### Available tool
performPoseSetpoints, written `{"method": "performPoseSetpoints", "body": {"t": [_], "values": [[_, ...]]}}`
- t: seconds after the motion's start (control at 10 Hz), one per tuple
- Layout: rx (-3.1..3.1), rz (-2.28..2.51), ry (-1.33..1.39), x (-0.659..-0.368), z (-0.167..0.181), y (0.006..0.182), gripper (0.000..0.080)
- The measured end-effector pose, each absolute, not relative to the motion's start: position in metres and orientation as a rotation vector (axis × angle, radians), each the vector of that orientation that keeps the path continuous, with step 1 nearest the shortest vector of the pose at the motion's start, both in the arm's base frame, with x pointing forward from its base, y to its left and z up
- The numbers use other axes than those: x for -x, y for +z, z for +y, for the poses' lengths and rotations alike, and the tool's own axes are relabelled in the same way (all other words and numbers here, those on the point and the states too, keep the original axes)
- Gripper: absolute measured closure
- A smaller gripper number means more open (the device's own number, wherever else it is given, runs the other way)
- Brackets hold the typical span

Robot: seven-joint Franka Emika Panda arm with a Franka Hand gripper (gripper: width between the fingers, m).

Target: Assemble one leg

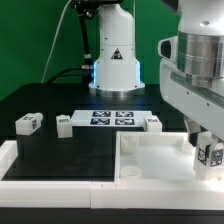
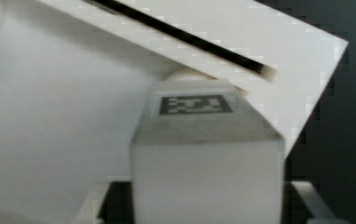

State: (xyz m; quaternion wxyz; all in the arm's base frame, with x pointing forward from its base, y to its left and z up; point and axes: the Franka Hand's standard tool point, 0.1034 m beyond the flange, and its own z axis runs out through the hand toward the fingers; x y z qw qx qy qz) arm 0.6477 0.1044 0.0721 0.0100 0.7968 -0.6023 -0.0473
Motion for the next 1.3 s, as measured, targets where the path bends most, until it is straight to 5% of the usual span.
{"method": "performPoseSetpoints", "body": {"t": [0.3, 0.4, 0.5, 1.3], "values": [[-2.454, -1.918, -0.149, -0.647, 0.105, 0.071, 0.0432], [-2.493, -1.872, -0.149, -0.647, 0.105, 0.071, 0.0251], [-2.566, -1.781, -0.143, -0.648, 0.105, 0.073, 0.0178], [-3.154, -0.348, -0.117, -0.643, 0.123, 0.069, 0.0151]]}}
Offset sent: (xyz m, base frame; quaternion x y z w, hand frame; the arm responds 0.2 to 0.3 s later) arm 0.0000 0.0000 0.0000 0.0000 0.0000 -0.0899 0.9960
